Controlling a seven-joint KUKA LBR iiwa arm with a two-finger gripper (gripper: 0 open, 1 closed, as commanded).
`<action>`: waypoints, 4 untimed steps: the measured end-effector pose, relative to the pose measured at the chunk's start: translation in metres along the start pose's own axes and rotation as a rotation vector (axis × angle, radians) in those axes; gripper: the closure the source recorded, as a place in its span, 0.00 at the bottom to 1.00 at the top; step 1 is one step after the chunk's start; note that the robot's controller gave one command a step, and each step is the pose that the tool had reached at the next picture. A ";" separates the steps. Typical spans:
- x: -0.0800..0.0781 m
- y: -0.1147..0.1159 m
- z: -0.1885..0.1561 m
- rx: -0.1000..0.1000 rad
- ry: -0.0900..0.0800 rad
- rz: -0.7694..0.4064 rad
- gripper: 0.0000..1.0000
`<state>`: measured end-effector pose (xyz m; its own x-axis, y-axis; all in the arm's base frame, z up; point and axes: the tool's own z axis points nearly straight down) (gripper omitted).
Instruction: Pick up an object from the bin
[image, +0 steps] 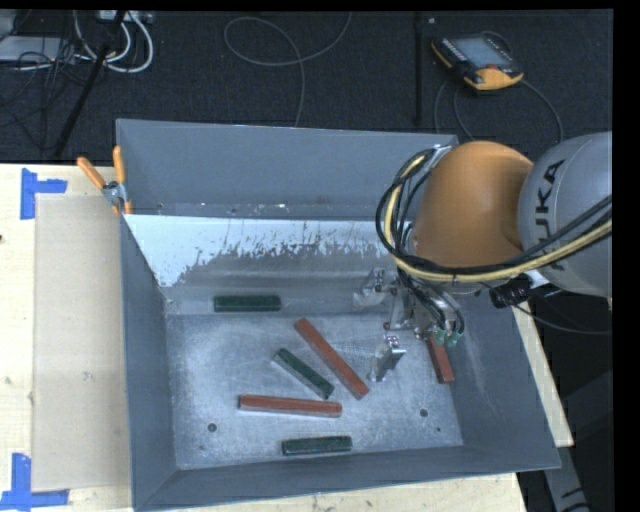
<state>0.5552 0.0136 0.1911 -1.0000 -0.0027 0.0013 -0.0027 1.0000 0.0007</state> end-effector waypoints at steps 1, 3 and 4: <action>0.007 -0.008 0.037 0.001 -0.006 -0.065 0.00; 0.009 -0.003 0.115 0.001 -0.015 -0.089 1.00; 0.004 0.000 -0.012 0.001 -0.002 -0.087 1.00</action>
Offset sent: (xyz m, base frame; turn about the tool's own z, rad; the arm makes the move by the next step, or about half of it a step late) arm -0.0140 -0.0024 -0.1211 -0.0911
